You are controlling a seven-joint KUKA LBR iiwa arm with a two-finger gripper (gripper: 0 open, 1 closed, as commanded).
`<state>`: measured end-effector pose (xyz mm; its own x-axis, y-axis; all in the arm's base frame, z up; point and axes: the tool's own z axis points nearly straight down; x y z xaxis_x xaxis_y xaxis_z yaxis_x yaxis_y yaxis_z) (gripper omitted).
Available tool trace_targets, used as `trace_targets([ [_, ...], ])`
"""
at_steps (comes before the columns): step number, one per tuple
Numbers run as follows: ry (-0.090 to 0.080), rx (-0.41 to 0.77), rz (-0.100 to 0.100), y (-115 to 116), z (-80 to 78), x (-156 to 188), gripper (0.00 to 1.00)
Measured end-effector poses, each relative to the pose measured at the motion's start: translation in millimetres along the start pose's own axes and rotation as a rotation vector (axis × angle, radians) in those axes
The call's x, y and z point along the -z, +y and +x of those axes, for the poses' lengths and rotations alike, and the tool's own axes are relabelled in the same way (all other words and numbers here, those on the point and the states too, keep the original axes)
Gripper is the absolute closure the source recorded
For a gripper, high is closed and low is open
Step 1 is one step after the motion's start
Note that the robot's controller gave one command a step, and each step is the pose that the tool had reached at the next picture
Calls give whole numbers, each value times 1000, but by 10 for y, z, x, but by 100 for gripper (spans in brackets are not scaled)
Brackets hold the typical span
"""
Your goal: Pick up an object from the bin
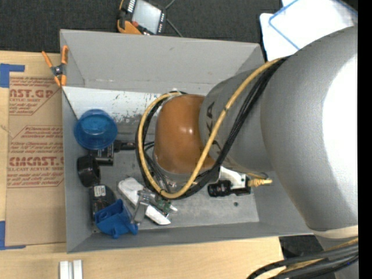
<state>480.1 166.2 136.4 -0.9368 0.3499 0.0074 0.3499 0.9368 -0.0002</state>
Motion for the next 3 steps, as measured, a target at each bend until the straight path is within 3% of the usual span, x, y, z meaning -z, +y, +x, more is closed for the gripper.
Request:
trace_targets([
  [1,-10,-59,-3,-119,-74,-669,0],
  [2,-14,-213,-10,-135,-94,-657,100],
  [3,-14,-213,-10,-135,-94,-656,100],
])
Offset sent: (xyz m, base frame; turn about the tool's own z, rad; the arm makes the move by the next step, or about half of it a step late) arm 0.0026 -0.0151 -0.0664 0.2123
